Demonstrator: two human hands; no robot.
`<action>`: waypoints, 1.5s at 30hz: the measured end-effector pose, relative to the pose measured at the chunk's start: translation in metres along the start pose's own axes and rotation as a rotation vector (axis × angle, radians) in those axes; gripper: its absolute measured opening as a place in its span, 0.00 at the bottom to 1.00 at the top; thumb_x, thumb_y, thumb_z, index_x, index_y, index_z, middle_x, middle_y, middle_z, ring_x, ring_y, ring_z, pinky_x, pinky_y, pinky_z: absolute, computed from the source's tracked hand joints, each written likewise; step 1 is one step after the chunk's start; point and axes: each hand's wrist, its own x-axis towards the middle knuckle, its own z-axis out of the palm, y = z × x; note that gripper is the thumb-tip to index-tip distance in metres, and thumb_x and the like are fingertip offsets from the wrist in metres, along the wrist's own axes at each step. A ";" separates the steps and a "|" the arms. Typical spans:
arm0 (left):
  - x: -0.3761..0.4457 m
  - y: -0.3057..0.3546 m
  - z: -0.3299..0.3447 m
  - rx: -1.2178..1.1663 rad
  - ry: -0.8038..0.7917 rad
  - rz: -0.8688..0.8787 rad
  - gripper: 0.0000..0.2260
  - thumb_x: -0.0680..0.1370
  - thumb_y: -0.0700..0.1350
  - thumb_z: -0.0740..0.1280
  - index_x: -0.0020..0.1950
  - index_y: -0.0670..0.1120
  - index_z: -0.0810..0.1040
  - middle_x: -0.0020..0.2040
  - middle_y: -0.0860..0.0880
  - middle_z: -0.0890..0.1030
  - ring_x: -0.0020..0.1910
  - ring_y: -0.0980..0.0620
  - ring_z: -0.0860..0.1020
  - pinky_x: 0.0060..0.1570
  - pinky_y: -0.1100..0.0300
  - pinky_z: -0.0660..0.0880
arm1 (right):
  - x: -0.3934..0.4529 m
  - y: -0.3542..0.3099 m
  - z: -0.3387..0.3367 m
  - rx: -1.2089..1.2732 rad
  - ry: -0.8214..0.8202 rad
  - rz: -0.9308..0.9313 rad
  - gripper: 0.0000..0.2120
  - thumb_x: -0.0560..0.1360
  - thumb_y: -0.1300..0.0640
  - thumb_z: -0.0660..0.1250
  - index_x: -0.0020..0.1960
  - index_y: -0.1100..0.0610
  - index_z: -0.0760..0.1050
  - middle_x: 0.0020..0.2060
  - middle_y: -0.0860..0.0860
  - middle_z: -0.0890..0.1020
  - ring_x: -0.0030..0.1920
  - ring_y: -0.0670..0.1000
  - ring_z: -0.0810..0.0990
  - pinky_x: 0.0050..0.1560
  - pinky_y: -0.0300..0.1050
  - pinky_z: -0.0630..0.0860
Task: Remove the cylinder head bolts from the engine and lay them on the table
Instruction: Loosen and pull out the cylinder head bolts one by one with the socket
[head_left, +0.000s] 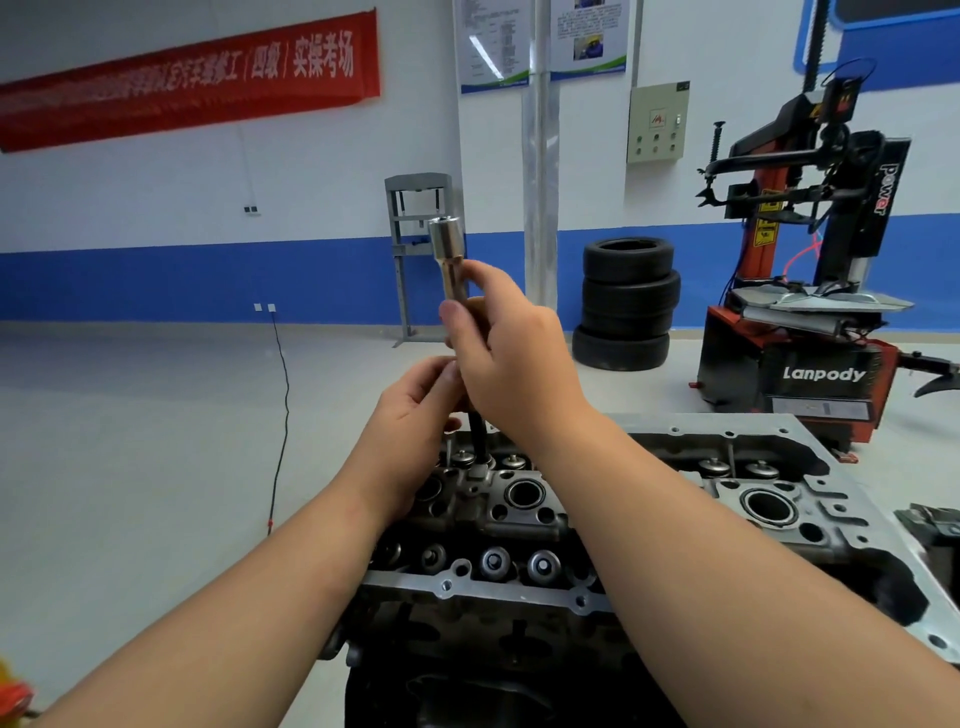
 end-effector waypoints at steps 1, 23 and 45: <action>0.000 0.000 0.000 0.001 -0.022 -0.007 0.10 0.83 0.55 0.64 0.57 0.56 0.84 0.51 0.50 0.88 0.50 0.52 0.85 0.55 0.49 0.78 | 0.001 0.000 0.000 0.021 -0.025 0.044 0.19 0.83 0.57 0.62 0.73 0.58 0.68 0.42 0.54 0.84 0.41 0.55 0.82 0.46 0.57 0.77; 0.001 -0.002 0.000 0.019 0.019 0.037 0.07 0.81 0.55 0.66 0.51 0.58 0.84 0.45 0.52 0.87 0.43 0.56 0.84 0.44 0.60 0.76 | 0.000 0.001 0.000 -0.010 -0.003 -0.027 0.17 0.81 0.57 0.66 0.68 0.59 0.74 0.41 0.49 0.83 0.40 0.54 0.80 0.45 0.55 0.77; 0.001 -0.003 -0.001 0.031 0.030 0.064 0.06 0.80 0.50 0.70 0.52 0.48 0.81 0.42 0.54 0.86 0.40 0.59 0.82 0.41 0.67 0.76 | 0.001 0.004 0.000 0.005 0.069 -0.112 0.13 0.80 0.57 0.68 0.62 0.60 0.77 0.36 0.46 0.77 0.37 0.49 0.75 0.40 0.46 0.74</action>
